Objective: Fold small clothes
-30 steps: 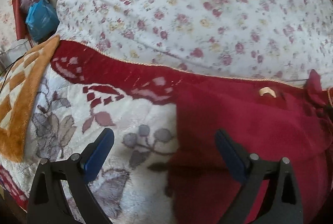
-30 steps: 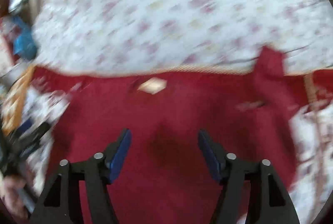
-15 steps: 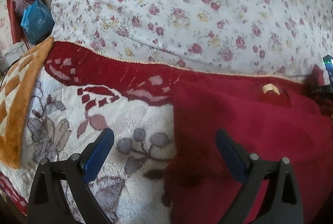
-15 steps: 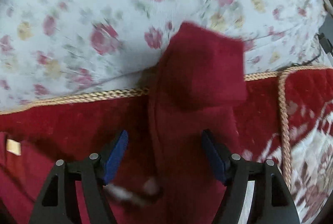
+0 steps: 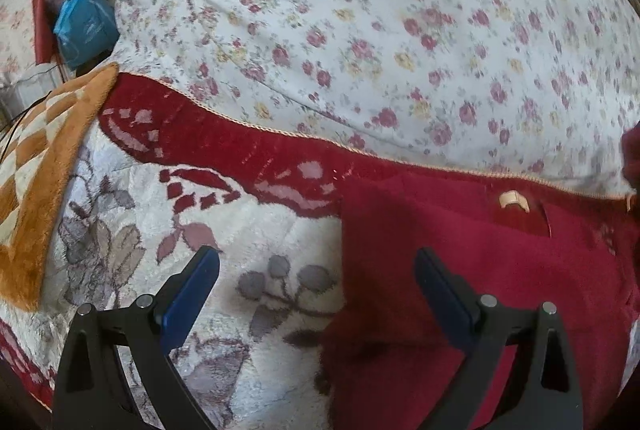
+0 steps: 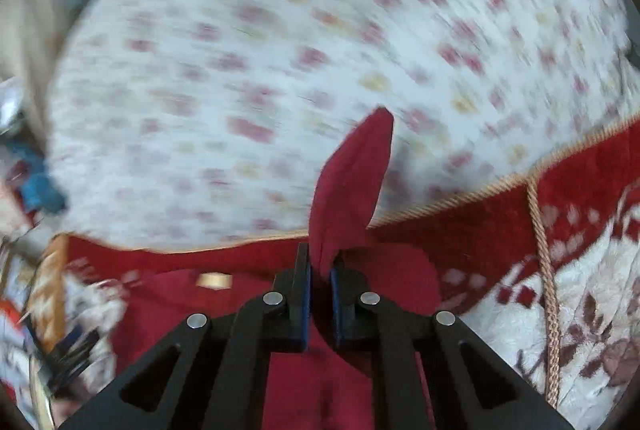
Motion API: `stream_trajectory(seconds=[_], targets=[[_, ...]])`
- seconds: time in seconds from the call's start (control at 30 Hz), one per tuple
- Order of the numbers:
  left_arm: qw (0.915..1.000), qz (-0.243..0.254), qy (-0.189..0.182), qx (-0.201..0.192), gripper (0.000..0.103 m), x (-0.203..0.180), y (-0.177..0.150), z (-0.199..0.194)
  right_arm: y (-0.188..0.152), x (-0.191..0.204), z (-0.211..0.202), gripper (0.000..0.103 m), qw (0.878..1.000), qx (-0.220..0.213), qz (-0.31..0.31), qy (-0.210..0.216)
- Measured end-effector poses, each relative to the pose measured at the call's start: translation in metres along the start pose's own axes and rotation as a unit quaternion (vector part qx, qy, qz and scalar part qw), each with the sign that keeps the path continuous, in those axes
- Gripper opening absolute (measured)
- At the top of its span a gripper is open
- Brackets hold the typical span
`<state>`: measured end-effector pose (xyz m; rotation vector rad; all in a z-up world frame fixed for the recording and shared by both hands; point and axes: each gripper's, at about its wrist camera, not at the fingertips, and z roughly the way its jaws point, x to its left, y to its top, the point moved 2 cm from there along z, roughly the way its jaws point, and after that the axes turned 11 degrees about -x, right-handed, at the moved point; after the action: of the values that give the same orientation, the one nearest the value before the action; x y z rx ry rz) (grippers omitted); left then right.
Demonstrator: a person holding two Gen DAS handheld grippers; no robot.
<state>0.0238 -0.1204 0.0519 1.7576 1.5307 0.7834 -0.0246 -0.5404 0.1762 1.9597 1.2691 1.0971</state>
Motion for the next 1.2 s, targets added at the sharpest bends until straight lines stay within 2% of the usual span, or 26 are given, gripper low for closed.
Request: stream_trajectory(seconds=[0.07,0.17,0.2,0.3,0.33,0.37,0.4,0.43,0.47,0.53,0.6,0.67,0.77,0.87,0.93,1.0,1.03,1.07,1.1,1.17,1.2], targets=[[0.9999,-0.011,0.000,-0.004,0.097,0.006,0.003,-0.003,0.000,0.041,-0.015,0.009,0.999,-0.008,-0.024,0.037],[0.9992,-0.037,-0.004,-0.012,0.097,0.017,0.006,-0.007,-0.028,0.102,-0.016,0.009,0.996,0.006,-0.055,0.073],[0.9988,-0.047,-0.009,-0.011,0.097,0.020,0.007,-0.007,-0.044,0.126,-0.007,0.010,0.993,0.022,-0.066,0.093],[0.9970,-0.072,-0.028,-0.002,0.097,0.026,0.007,-0.006,-0.101,0.166,0.028,0.014,0.987,0.071,-0.097,0.104],[0.9965,-0.076,-0.034,-0.001,0.097,0.027,0.007,-0.005,-0.125,0.179,0.044,0.016,0.984,0.100,-0.102,0.106],[0.9963,-0.077,-0.037,0.000,0.097,0.027,0.006,-0.004,-0.143,0.185,0.055,0.030,0.980,0.129,-0.099,0.114],[0.9963,-0.077,-0.038,0.000,0.097,0.027,0.006,-0.004,-0.162,0.190,0.068,0.038,0.975,0.163,-0.090,0.124],[0.9963,-0.076,-0.042,0.000,0.097,0.026,0.006,-0.004,-0.179,0.193,0.071,0.038,0.970,0.185,-0.081,0.132],[0.9959,-0.075,-0.050,0.001,0.097,0.024,0.006,-0.004,-0.187,0.193,0.068,0.038,0.970,0.187,-0.078,0.135],[0.9947,-0.075,-0.070,-0.001,0.097,0.020,0.007,-0.007,-0.196,0.181,0.057,0.045,0.972,0.178,-0.084,0.131],[0.9938,-0.071,-0.086,-0.003,0.097,0.013,0.008,-0.010,-0.192,0.168,0.033,0.063,0.976,0.155,-0.093,0.118],[0.9934,-0.062,-0.096,-0.006,0.097,0.004,0.009,-0.012,-0.180,0.150,0.013,0.069,0.982,0.130,-0.088,0.107],[0.9930,-0.037,-0.112,-0.006,0.097,-0.020,0.008,-0.009,-0.160,0.117,-0.019,0.071,0.988,0.106,-0.047,0.100],[0.9906,-0.001,-0.135,0.024,0.097,-0.054,0.004,0.005,-0.142,0.089,-0.043,0.073,0.994,0.076,-0.015,0.081],[0.9911,0.035,-0.122,0.039,0.097,-0.073,-0.001,0.018,-0.138,0.076,-0.056,0.074,0.995,0.070,-0.011,0.068],[0.9887,0.062,-0.120,0.065,0.080,-0.088,-0.012,0.032,-0.133,0.062,-0.070,0.074,0.996,0.064,-0.019,0.050],[0.9853,0.067,-0.128,0.090,0.054,-0.093,-0.019,0.041,-0.130,0.054,-0.077,0.074,0.997,0.059,-0.024,0.037],[0.9824,0.065,-0.138,0.107,0.036,-0.096,-0.025,0.045,-0.127,0.046,-0.083,0.076,0.998,0.054,-0.030,0.022],[0.9816,0.060,-0.143,0.111,0.036,-0.096,-0.027,0.046,-0.125,0.036,-0.089,0.079,0.998,0.050,-0.035,0.001],[0.9830,0.061,-0.140,0.102,0.020,-0.094,-0.021,0.040,-0.121,0.014,-0.095,0.081,0.998,0.039,-0.032,-0.044],[0.9826,0.048,-0.151,0.097,0.017,-0.089,-0.014,0.034,-0.121,0.004,-0.096,0.081,0.997,0.041,-0.027,-0.055]])
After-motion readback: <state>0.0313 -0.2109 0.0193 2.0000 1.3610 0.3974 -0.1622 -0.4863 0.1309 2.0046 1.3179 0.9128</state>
